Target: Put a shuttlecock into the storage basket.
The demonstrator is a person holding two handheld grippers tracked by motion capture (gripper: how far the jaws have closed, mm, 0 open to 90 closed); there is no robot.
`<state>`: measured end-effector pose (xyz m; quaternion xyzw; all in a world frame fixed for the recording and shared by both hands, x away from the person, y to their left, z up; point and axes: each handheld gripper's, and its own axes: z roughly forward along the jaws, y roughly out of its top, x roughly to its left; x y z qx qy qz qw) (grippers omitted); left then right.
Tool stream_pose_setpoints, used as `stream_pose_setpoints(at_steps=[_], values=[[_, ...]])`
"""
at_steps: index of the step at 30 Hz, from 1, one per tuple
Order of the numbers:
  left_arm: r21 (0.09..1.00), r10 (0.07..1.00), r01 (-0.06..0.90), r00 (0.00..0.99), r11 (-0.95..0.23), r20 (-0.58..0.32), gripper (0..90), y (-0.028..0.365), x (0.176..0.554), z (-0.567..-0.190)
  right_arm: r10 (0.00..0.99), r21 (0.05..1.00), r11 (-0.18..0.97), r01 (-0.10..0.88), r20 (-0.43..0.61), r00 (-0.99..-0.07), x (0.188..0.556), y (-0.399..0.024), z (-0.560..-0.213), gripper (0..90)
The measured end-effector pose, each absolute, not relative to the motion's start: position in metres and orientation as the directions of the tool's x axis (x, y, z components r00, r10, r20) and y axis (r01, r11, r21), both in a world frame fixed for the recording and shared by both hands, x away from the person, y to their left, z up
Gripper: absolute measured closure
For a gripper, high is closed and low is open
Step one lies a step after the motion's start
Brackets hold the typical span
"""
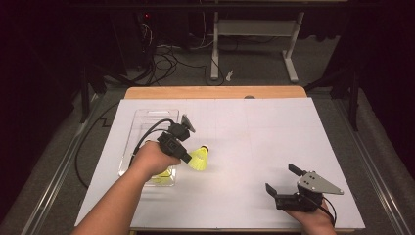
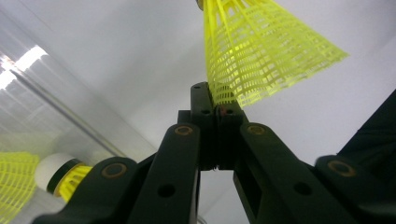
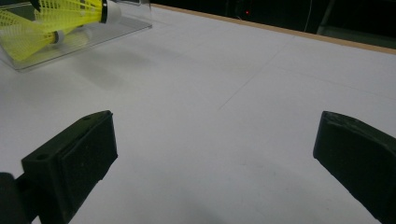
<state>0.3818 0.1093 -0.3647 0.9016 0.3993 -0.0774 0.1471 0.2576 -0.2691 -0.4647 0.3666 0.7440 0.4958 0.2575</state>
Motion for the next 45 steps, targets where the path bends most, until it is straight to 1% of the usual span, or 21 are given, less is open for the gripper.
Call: stream_pose_setpoints(at_steps=[13,24,45], values=[[0.222,0.711,0.757,0.653,-0.614,-0.26,89.4,0.129,0.383,-0.344,0.801,0.926,0.239,0.291,-0.019,-0.598,0.257,-0.269,-0.465,0.2],[0.238,0.739,0.776,0.63,-0.585,-0.239,89.4,0.153,0.381,-0.326,0.8,0.927,0.241,0.288,-0.022,-0.599,0.257,-0.269,-0.465,0.2],[0.228,0.796,0.829,0.555,-0.51,-0.239,89.4,0.213,0.367,-0.337,0.801,0.926,0.243,0.287,-0.025,-0.598,0.257,-0.267,-0.464,0.3]])
